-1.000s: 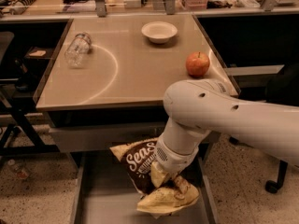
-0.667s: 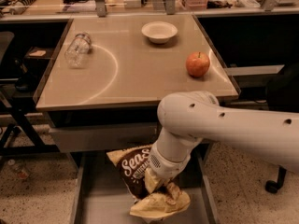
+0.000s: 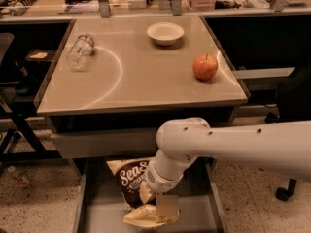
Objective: Place brown chip bag into middle drawer
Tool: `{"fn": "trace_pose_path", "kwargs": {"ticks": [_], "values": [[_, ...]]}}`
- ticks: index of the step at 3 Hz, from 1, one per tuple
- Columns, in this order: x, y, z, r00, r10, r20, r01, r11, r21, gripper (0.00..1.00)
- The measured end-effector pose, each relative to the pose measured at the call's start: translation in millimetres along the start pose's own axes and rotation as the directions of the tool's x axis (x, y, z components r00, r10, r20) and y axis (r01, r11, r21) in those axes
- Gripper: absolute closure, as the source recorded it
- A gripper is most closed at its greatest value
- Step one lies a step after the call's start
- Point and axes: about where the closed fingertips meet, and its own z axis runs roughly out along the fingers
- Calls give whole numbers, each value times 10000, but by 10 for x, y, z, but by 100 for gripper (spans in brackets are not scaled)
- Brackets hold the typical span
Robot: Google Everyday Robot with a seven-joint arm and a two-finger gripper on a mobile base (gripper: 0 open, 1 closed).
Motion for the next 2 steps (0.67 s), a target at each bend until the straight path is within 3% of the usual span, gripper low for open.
{"fn": "trace_pose_path", "kwargs": {"ticks": [1,2], "values": [[0,0,2,10000,3,-1,-3,10000,-3,100],[-5,-5,227,9996,251,-99,-254,9993,-286,100]]}}
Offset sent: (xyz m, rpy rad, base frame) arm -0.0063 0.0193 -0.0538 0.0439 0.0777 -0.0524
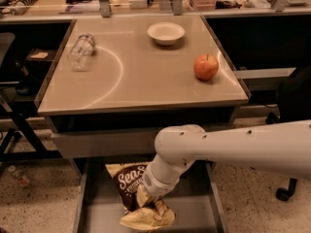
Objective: Place brown chip bag into middle drawer
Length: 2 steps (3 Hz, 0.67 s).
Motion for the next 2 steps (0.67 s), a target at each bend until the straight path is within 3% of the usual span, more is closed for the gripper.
{"fn": "trace_pose_path", "kwargs": {"ticks": [2], "values": [[-151,-146,706,9968,791,-153,-799,9945,-675,100]]}}
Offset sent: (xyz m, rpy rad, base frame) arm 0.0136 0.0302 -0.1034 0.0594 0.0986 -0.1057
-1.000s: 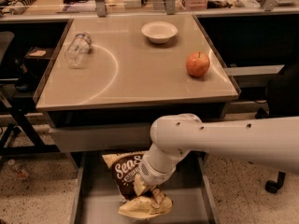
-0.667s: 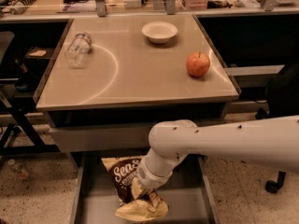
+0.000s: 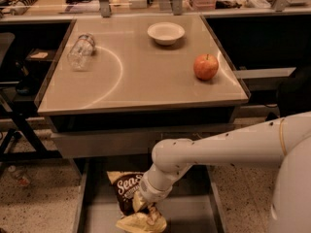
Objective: Place brown chip bag into middle drawer
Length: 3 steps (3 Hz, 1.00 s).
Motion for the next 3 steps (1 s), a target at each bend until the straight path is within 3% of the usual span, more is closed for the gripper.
{"fn": "trace_pose_path", "kwargs": {"ticks": [1,2,3], "values": [[-78,-78,173,9998,222,16,-221,9997,-116,100],[-144,-311,369,9968,784,186,-779,9967,-237,100],[-144,-311,370,9968,784,185,-779,9967,-237,100]]}}
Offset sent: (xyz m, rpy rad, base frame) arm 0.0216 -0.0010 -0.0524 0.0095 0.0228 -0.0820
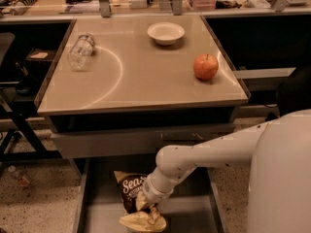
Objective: Place brown chip bag into middle drawer
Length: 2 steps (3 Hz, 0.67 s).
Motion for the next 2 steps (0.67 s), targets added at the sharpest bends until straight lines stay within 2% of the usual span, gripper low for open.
{"fn": "trace_pose_path", "kwargs": {"ticks": [2], "values": [[0,0,0,10000,0,-1,0,10000,0,57]]}}
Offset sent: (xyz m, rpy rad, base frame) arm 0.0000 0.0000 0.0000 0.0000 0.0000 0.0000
